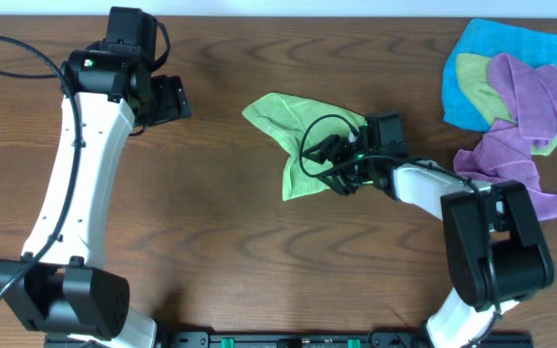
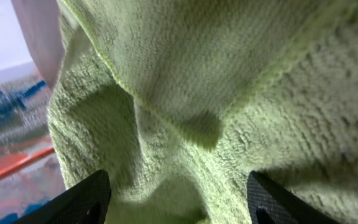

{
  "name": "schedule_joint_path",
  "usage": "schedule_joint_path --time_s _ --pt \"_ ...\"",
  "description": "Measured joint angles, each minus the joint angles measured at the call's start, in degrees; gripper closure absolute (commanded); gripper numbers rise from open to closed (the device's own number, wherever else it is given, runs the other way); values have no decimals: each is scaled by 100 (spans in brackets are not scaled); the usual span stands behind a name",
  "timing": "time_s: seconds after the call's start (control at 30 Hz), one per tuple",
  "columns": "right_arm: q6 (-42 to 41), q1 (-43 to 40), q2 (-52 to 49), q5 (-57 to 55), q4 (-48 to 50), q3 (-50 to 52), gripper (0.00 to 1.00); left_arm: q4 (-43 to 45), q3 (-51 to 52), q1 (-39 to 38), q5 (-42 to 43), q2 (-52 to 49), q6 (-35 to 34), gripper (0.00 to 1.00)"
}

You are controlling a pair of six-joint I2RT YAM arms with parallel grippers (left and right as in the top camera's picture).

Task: Fold the cloth

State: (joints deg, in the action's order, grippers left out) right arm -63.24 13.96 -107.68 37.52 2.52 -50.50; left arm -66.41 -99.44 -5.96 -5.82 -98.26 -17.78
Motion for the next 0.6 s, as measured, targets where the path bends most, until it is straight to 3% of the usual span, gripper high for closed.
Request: schedule_joint_path --time_s 0.3,0.5,0.6 --pt "-232 7 0 -643 1246 151 27 2 0 0 -61 0 0 5" --pt "-339 57 0 -442 1202 151 22 63 0 0 -63 0 9 5" --pt "-439 299 0 -291 804 155 14 85 0 0 -63 0 9 5"
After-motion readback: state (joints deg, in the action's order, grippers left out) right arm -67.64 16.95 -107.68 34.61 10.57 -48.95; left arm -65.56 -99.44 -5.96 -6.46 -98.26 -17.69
